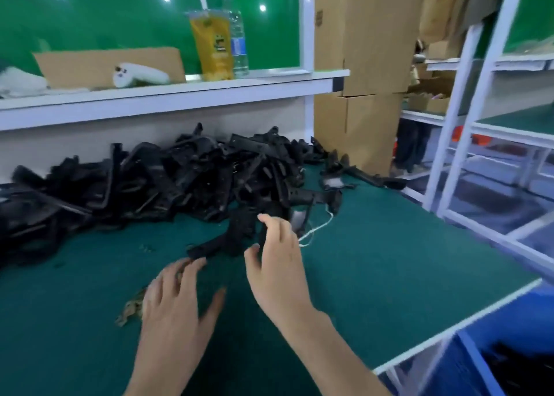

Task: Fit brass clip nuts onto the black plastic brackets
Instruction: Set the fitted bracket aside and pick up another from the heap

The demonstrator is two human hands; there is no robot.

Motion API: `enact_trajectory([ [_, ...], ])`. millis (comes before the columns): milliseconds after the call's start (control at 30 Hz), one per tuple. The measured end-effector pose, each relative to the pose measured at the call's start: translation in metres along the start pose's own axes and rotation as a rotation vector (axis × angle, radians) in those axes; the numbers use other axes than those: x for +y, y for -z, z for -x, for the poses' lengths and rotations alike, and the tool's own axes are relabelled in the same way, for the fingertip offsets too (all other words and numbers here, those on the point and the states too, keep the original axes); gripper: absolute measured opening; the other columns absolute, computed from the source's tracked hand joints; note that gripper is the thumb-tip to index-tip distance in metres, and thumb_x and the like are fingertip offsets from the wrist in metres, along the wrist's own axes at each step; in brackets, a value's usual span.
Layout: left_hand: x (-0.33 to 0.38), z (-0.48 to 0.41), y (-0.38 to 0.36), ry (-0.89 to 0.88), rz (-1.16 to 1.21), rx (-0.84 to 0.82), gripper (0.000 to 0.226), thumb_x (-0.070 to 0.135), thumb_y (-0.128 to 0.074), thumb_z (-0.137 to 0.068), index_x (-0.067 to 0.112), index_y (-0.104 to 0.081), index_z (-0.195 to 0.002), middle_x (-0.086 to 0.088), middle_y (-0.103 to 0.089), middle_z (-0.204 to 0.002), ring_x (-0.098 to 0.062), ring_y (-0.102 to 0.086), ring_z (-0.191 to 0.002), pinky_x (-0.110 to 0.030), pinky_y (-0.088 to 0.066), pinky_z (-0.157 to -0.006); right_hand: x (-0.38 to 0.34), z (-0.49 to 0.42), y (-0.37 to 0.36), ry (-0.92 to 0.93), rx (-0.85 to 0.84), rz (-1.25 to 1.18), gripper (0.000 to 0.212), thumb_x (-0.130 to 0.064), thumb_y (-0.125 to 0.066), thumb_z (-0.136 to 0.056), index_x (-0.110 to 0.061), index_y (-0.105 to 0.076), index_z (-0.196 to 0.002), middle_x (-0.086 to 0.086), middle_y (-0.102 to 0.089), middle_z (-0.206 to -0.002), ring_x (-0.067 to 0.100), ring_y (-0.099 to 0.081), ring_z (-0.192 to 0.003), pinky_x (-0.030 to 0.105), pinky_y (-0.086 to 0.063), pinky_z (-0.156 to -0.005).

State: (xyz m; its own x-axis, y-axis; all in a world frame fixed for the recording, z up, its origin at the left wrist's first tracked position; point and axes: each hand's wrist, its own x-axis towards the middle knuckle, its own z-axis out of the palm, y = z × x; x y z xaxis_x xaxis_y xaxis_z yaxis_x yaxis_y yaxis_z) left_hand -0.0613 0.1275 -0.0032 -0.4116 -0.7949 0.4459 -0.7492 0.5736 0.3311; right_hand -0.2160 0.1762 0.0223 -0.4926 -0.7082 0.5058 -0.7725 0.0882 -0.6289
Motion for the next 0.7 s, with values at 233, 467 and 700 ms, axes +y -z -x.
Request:
enact_trajectory([
  [233, -0.080, -0.006, 0.010, 0.325, -0.058, -0.276, 0.101, 0.087, -0.027, -0.078, 0.031, -0.006, -0.159, -0.003, -0.009, -0.167, -0.025, -0.007, -0.155, -0.043, -0.012, -0.125, -0.018, -0.008, -0.090, 0.022, -0.316, 0.157, 0.056, -0.034, -0.044, -0.105, -0.021, -0.023, -0.155, 0.005, -0.026, -0.158, 0.025, -0.021, -0.148, 0.040, -0.023, -0.122],
  [467, -0.081, -0.046, -0.011, 0.132, 0.018, -0.208, 0.069, 0.067, -0.045, -0.094, 0.033, -0.032, -0.153, 0.010, -0.042, -0.152, -0.016, -0.032, -0.142, -0.033, -0.023, -0.119, -0.010, -0.029, -0.106, -0.018, -0.240, 0.339, 0.057, -0.036, -0.045, -0.104, -0.025, -0.025, -0.156, 0.008, -0.021, -0.163, 0.029, -0.021, -0.149, 0.043, -0.025, -0.119],
  [700, -0.085, -0.055, -0.017, 0.047, -0.011, -0.118, 0.026, 0.048, -0.055, -0.098, 0.035, -0.064, -0.117, 0.018, -0.058, -0.114, -0.011, -0.052, -0.107, -0.028, -0.038, -0.095, -0.006, -0.032, -0.105, 0.035, -0.226, 0.335, 0.041, -0.036, -0.041, -0.103, -0.031, -0.043, -0.144, -0.005, -0.049, -0.138, 0.020, -0.045, -0.125, 0.034, -0.039, -0.100],
])
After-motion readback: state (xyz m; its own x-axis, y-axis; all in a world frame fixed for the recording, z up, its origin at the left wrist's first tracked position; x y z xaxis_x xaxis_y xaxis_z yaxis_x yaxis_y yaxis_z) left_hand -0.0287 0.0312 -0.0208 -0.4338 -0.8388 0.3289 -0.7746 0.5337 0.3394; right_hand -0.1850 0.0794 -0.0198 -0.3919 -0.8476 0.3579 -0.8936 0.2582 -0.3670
